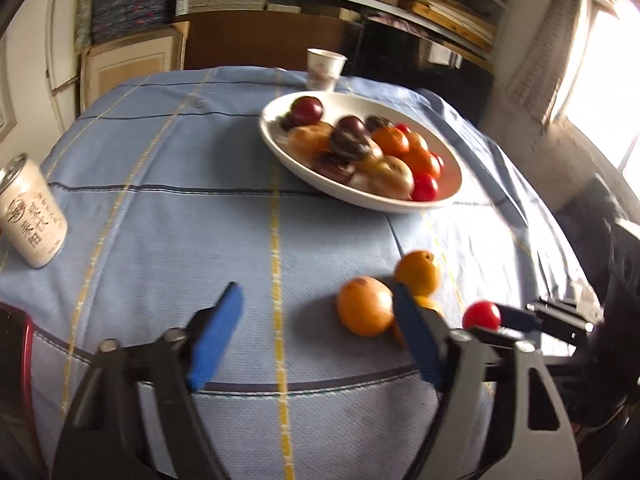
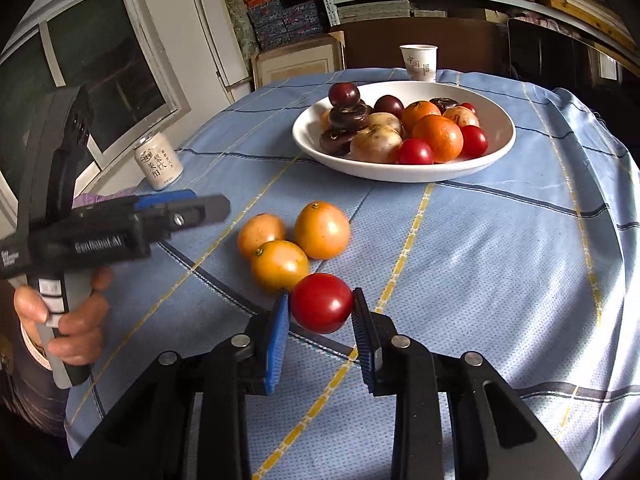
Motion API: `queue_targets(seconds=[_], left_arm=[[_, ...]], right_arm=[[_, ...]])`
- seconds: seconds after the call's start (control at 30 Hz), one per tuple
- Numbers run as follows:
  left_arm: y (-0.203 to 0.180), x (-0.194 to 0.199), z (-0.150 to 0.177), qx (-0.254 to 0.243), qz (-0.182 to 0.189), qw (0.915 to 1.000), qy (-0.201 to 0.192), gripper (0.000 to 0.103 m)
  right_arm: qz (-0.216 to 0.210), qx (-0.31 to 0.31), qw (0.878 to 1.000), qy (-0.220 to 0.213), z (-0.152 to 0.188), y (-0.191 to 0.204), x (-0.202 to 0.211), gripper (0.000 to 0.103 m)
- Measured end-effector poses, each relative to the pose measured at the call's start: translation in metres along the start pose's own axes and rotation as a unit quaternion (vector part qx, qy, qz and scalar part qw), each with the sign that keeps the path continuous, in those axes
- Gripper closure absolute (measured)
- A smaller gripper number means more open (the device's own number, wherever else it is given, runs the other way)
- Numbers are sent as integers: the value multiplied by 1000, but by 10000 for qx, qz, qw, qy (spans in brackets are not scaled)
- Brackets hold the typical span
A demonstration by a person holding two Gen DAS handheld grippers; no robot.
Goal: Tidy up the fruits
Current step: 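Grasp the red tomato with the right gripper while the left gripper grasps an orange, then carry the tomato and orange onto the white plate and open both grippers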
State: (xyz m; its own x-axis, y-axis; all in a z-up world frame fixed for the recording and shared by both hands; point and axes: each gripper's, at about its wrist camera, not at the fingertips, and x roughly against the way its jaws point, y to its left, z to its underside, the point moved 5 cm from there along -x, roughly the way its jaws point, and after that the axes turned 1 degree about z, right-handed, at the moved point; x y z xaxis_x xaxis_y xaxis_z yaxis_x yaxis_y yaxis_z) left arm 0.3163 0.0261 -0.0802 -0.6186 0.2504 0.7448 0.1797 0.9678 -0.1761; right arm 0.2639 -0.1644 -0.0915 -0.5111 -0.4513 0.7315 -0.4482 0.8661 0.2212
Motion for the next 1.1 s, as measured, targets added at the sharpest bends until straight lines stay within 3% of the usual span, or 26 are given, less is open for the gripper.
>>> queue_targets(seconds=[0.13, 0.53, 0.7, 1.1], left_arm=[[-12, -7, 2, -207, 12, 9998, 41, 49], [-24, -32, -3, -97, 438, 9985, 317, 61], [-29, -44, 2, 32, 780, 9949, 640, 65], [-37, -42, 9, -244, 396, 9975, 539, 65]], right_arm=[[12, 13, 10000, -16, 0, 0, 1, 72], [-14, -147, 9999, -35, 0, -6, 3, 71], [-3, -140, 9999, -13, 0, -5, 3, 71], [45, -151, 9998, -81, -1, -7, 5, 71]])
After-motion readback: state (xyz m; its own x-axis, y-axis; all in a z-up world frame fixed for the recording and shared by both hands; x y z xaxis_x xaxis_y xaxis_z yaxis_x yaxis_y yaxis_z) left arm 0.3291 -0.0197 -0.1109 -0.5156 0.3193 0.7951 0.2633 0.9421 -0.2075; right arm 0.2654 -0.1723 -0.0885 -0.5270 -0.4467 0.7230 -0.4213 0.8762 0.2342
